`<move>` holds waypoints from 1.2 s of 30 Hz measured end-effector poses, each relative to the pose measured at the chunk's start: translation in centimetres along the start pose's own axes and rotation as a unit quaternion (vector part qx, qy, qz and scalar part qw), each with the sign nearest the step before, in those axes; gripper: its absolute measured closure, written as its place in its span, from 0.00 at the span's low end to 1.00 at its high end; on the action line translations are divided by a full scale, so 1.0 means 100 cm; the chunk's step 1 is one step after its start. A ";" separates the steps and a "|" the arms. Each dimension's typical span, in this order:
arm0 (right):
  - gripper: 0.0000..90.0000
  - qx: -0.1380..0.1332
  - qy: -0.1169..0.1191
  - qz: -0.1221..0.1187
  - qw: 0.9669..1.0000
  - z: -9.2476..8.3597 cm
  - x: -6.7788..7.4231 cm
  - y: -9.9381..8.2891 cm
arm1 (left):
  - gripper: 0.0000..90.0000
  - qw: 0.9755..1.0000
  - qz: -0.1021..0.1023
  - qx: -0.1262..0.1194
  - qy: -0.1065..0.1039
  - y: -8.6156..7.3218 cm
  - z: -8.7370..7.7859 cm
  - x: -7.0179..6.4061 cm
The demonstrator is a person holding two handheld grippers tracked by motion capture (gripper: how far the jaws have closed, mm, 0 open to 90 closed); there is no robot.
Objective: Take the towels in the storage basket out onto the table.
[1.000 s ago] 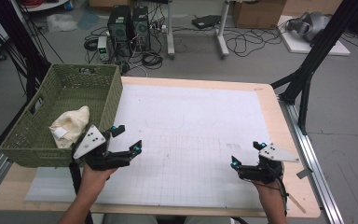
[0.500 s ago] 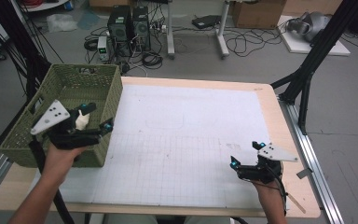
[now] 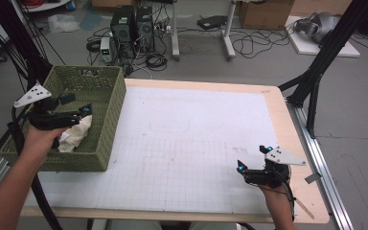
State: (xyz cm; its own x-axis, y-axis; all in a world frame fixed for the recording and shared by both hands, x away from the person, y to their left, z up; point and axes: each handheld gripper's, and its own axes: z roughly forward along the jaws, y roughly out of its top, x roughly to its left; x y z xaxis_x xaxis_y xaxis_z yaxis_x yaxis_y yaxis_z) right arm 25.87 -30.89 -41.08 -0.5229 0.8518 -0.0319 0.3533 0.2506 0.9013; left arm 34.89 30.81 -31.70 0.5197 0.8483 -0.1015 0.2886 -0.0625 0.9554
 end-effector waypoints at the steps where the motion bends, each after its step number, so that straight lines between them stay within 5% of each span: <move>1: 0.03 0.000 0.000 -0.003 1.000 0.001 0.000 0.000 | 0.21 1.000 -0.007 0.009 0.007 -0.003 0.002 0.006; 7: 0.03 0.001 -0.001 -0.001 1.000 0.001 0.000 -0.001 | 0.20 0.996 -0.048 0.048 0.054 -0.013 0.013 0.037; 15: 0.03 0.003 -0.002 0.002 1.000 0.001 -0.002 -0.001 | 0.20 0.983 -0.070 0.135 0.100 -0.029 0.030 0.058; 16: 0.03 0.003 -0.002 0.001 1.000 0.001 -0.002 -0.001 | 0.22 0.977 -0.079 0.164 0.110 -0.034 0.034 0.062; 17: 0.03 0.004 -0.002 0.001 1.000 0.001 -0.002 -0.002 | 0.22 0.977 -0.079 0.164 0.110 -0.034 0.034 0.062; 21: 0.03 0.004 -0.003 -0.001 1.000 0.001 -0.003 -0.002 | 0.22 0.965 -0.096 0.206 0.132 -0.046 0.040 0.069; 24: 0.03 0.003 -0.003 -0.001 1.000 0.001 -0.003 -0.002 | 0.22 0.954 -0.096 0.235 0.161 -0.049 0.042 0.071; 25: 0.03 0.004 -0.003 -0.001 1.000 0.001 -0.003 -0.002 | 0.22 0.946 -0.105 0.252 0.173 -0.052 0.044 0.073; 26: 0.03 0.004 -0.002 0.000 1.000 0.001 -0.002 -0.002 | 0.23 0.946 -0.105 0.252 0.173 -0.052 0.044 0.073; 27: 0.03 0.005 -0.001 0.003 1.000 0.001 -0.002 -0.002 | 0.23 0.940 -0.110 0.269 0.177 -0.054 0.045 0.074; 28: 0.03 0.004 -0.001 -0.001 1.000 0.002 -0.002 -0.002 | 0.23 0.940 -0.110 0.269 0.177 -0.054 0.045 0.074; 30: 0.03 0.006 -0.001 -0.001 1.000 0.002 -0.002 -0.002 | 0.23 0.933 -0.119 0.286 0.182 -0.058 0.048 0.075; 33: 0.03 0.005 -0.002 0.001 1.000 0.001 -0.002 -0.002 | 0.21 0.918 -0.129 0.321 0.192 -0.063 0.051 0.077; 36: 0.03 0.005 -0.002 0.000 1.000 0.001 -0.002 -0.002 | 0.21 0.909 -0.124 0.349 0.190 -0.068 0.055 0.077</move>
State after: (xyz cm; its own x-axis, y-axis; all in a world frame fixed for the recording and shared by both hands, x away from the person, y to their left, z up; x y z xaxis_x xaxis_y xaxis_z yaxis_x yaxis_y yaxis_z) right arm 26.00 -31.11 -41.27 -0.5193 0.8539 -0.0340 0.3606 0.2550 0.8972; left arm 41.36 34.87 -40.50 0.0927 0.9939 -0.0604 0.8676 -0.0508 0.4946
